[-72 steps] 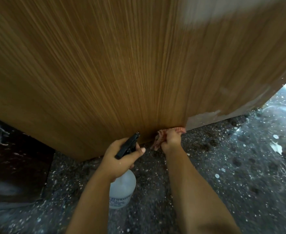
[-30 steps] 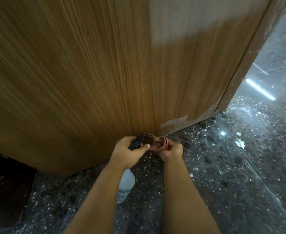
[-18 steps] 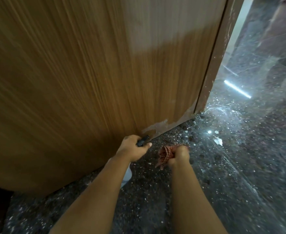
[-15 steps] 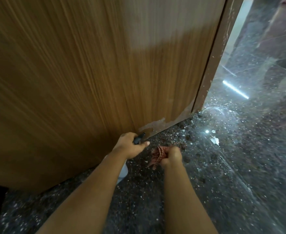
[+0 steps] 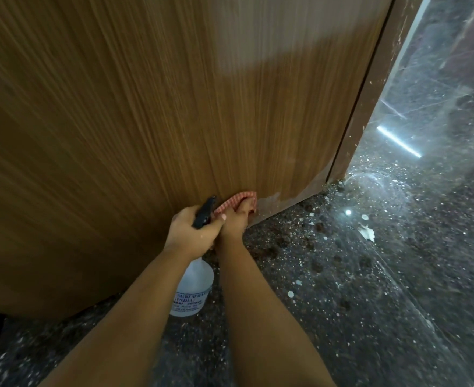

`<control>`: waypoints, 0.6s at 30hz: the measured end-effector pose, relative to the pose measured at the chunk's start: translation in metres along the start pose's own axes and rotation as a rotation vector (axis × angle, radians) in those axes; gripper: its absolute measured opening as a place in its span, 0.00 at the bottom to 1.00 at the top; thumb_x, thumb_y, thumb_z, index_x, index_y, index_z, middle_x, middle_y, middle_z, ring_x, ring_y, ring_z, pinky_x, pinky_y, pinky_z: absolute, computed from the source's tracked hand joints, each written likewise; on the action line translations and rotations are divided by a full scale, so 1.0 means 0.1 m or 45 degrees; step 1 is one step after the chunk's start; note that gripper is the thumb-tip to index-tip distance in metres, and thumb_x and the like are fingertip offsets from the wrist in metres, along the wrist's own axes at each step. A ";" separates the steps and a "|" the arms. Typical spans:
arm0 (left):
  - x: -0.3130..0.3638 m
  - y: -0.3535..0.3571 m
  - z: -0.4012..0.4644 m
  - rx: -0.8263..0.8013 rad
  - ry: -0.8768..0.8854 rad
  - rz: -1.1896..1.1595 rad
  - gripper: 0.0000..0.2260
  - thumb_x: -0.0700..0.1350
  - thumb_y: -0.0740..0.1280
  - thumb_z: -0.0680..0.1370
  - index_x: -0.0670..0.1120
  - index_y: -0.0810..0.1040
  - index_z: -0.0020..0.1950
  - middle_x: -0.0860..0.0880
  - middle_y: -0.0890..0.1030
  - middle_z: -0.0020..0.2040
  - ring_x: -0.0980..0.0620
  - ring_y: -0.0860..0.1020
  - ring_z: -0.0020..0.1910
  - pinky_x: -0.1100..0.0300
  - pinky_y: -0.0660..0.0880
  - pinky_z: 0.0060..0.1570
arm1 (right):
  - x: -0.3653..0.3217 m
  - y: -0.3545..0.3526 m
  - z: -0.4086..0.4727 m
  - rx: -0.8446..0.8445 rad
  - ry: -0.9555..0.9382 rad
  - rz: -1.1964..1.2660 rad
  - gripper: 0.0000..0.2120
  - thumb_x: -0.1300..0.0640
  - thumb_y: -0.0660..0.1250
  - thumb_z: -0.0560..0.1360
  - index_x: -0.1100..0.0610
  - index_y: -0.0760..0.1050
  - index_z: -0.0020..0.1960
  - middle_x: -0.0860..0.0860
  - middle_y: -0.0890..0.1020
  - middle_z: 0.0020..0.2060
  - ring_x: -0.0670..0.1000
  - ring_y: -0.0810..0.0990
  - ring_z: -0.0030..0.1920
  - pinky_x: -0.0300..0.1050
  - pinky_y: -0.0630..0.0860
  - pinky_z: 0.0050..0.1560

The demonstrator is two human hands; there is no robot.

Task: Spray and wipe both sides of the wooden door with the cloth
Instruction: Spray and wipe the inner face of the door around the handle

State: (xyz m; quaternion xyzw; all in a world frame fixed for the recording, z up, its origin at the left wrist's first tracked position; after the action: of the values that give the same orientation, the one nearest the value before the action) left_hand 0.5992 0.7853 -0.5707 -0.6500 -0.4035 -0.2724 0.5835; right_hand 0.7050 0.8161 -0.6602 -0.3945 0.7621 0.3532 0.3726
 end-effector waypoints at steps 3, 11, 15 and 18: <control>0.03 -0.14 -0.01 0.027 -0.017 -0.096 0.06 0.46 0.71 0.78 0.46 0.79 0.43 0.43 0.81 0.36 0.57 0.77 0.27 0.59 0.76 0.33 | -0.13 0.00 0.01 0.061 -0.144 -0.148 0.33 0.60 0.53 0.81 0.51 0.43 0.81 0.53 0.48 0.80 0.58 0.54 0.77 0.42 0.53 0.73; 0.05 -0.27 -0.04 -0.036 0.033 -0.047 0.10 0.47 0.72 0.78 0.41 0.79 0.44 0.36 0.82 0.41 0.53 0.76 0.28 0.55 0.78 0.33 | 0.64 -0.18 0.31 0.222 0.325 0.115 0.30 0.53 0.53 0.83 0.44 0.44 0.81 0.57 0.65 0.75 0.61 0.67 0.71 0.58 0.62 0.74; -0.04 -0.25 0.00 -0.024 0.018 -0.054 0.08 0.46 0.71 0.78 0.43 0.80 0.42 0.38 0.82 0.38 0.56 0.76 0.26 0.55 0.78 0.34 | 0.54 0.01 0.07 0.227 0.082 -0.066 0.32 0.60 0.56 0.82 0.48 0.47 0.81 0.59 0.62 0.76 0.60 0.66 0.72 0.48 0.61 0.73; -0.08 -0.22 -0.03 -0.060 0.022 -0.021 0.07 0.46 0.71 0.78 0.43 0.80 0.43 0.39 0.83 0.40 0.56 0.76 0.26 0.58 0.77 0.32 | 0.36 -0.10 0.20 0.259 -0.106 -0.155 0.33 0.63 0.56 0.81 0.46 0.46 0.80 0.60 0.60 0.75 0.57 0.73 0.61 0.36 0.72 0.58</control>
State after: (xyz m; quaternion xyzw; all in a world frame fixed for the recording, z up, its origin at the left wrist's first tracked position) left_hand 0.5767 0.7809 -0.5650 -0.6579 -0.3972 -0.2922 0.5692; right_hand 0.7050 0.8158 -0.7022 -0.3851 0.7525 0.2669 0.4628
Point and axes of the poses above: each hand's wrist, its own z-axis towards the middle knuckle, its own y-axis out of the palm, x = y × z, the point moved 9 cm from there along z, towards the middle knuckle
